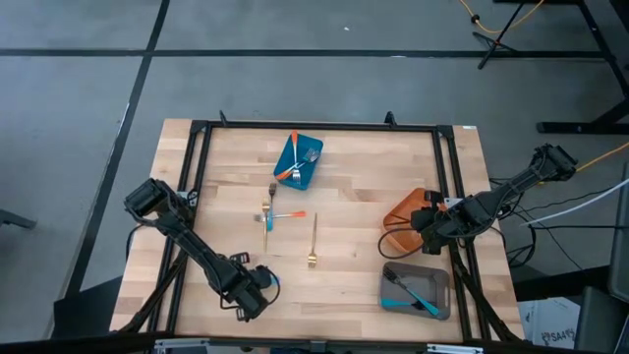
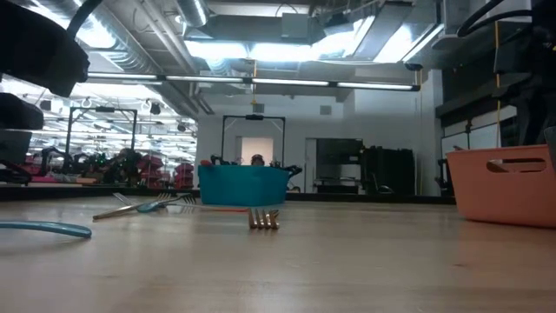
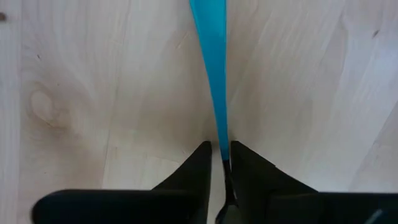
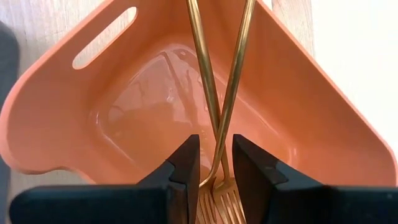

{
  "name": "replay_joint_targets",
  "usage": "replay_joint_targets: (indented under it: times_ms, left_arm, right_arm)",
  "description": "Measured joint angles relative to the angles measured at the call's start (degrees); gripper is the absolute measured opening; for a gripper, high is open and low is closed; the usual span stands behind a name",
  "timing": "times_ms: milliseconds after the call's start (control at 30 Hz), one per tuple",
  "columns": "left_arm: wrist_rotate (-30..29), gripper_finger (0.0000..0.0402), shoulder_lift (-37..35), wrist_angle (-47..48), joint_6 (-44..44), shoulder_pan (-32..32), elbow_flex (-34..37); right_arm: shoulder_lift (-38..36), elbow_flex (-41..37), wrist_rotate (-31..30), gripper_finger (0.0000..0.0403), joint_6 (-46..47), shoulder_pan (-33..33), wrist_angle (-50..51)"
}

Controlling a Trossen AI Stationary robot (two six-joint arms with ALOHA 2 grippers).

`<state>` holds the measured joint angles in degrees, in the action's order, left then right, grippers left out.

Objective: Sort silverware by color (type)
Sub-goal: Put the bottom blue fork into the black bin

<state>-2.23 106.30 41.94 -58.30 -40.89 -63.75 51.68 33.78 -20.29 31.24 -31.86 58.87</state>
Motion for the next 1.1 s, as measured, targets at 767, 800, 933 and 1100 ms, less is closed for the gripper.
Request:
replay_joint_targets:
  times_ms: [767,800,933,1100]
  left_arm:
    - [-7.04,0.0005,-1.18,-17.13,17.98,12.65,0.24]
    - [-7.90,0.0005,-1.18,-19.96,20.04,13.64,0.24]
    - [-11.02,0.0005,-1.18,-30.91,28.38,17.48,0.22]
    - [-12.76,0.0005,-1.25,-43.47,39.96,22.04,0.20]
  right_arm:
    - [-0.02,12.59,1.52,0.0085,-0.26,0.00,-6.87]
    - [-0.02,13.09,0.73,0.0085,-0.28,0.00,-9.02]
    - [-0.04,13.70,-1.50,0.0085,-4.10,0.00,-18.77]
    - [-0.02,13.70,-1.96,0.0085,-11.68,0.00,-28.60]
